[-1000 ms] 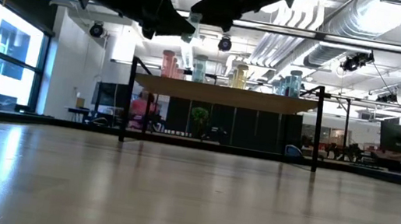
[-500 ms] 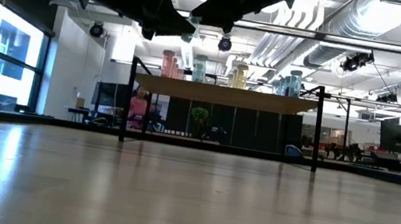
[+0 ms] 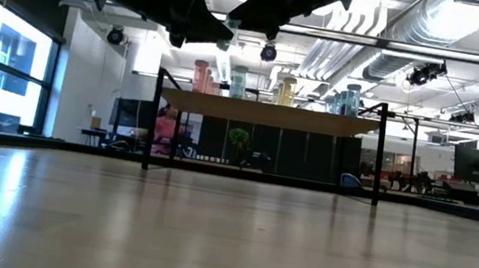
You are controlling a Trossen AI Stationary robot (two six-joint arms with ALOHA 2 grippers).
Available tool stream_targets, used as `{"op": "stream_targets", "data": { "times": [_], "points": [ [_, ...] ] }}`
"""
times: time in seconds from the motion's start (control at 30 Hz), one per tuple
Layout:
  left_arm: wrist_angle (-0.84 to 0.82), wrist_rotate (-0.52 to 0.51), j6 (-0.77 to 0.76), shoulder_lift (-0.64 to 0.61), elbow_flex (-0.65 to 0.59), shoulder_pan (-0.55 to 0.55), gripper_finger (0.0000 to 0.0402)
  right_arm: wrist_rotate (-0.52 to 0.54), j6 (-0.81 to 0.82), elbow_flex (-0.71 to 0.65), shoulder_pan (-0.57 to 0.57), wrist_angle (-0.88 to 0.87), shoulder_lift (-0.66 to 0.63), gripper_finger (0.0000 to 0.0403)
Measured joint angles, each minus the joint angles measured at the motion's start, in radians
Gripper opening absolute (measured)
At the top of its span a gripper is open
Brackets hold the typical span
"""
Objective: Pick and place medicine bottles onto shelf by color
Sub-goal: Put the light blue medicine bottle on the shelf
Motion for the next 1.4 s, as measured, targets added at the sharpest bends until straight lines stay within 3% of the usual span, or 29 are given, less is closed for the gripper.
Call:
{"op": "stream_targets", "data": {
  "times": [0.33,0.97,1.4],
  "points": [
    [0.000,0.000,0.000,0.000,0.000,0.000,0.0088,0.000,0.000,0.000,0.000,0.000,0.000,0.0107],
    [0.000,0.000,0.000,0.000,0.000,0.000,0.0090,0.000,0.000,0.000,0.000,-0.006,0.000,0.0111],
    [0.000,-0.004,0.034,0.000,0.000,0.000,0.0191,0.000,0.000,-0.001,0.000,-0.009,0.000,0.0112]
  ]
}}
